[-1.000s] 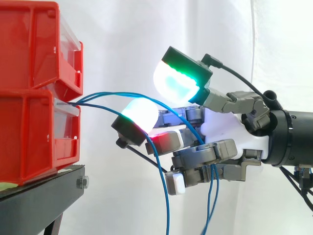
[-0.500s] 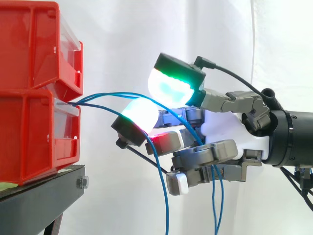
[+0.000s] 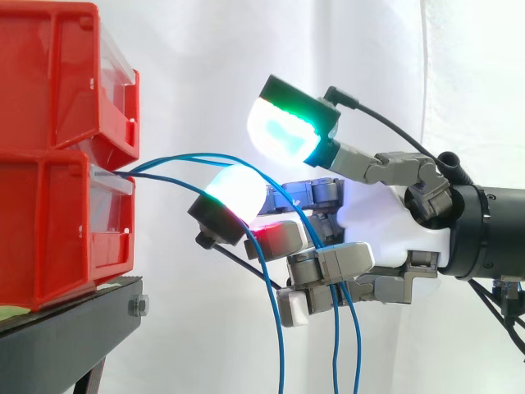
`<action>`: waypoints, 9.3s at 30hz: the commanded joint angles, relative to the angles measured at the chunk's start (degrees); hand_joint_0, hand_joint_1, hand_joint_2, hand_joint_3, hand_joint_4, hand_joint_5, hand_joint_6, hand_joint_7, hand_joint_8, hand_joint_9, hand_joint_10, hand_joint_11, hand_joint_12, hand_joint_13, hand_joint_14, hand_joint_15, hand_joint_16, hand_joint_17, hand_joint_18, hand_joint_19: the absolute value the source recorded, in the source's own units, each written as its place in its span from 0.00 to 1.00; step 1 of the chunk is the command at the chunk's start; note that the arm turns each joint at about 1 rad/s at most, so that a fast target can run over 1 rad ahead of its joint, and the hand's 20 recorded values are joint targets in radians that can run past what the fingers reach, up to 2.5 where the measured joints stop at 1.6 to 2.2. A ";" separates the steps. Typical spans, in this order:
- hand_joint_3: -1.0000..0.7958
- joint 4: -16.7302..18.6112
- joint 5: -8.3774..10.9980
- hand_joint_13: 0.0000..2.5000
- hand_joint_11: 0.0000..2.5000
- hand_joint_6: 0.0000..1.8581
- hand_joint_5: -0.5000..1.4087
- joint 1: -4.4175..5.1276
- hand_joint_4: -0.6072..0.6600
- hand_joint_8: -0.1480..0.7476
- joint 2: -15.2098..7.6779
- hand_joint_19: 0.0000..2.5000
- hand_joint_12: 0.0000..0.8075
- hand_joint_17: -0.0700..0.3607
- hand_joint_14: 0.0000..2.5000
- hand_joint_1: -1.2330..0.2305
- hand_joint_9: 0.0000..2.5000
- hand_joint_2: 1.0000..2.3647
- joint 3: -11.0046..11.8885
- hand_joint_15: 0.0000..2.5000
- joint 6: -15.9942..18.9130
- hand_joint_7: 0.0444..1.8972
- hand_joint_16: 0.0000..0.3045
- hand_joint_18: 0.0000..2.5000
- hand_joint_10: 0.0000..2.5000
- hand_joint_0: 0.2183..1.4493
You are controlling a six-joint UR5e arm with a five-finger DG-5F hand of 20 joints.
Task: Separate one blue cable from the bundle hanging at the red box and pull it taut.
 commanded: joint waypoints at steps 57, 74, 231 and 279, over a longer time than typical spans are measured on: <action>0.28 0.05 0.03 0.42 0.57 0.49 0.18 -0.21 0.57 0.57 0.00 0.29 0.51 0.44 0.13 0.50 0.44 0.00 -0.09 0.57 -0.57 0.55 0.18 0.29 0.01 0.24; 0.38 -0.03 0.03 0.41 0.59 0.51 0.16 -0.21 0.47 0.52 0.00 0.28 0.47 0.43 0.06 0.23 0.40 0.01 -0.18 0.62 -0.57 0.59 0.17 0.27 0.00 0.44; 0.28 -11.28 13.39 0.30 0.46 0.50 0.15 1.11 0.60 0.54 5.01 0.60 0.43 0.37 1.00 0.50 0.29 0.00 -0.44 0.44 -3.91 0.47 0.13 0.46 0.50 0.30; 0.30 -12.34 18.84 0.31 0.45 0.51 0.15 2.60 0.61 0.53 4.83 0.62 0.43 0.37 1.00 0.46 0.29 0.00 -0.53 0.44 0.66 0.48 0.13 0.45 0.59 0.29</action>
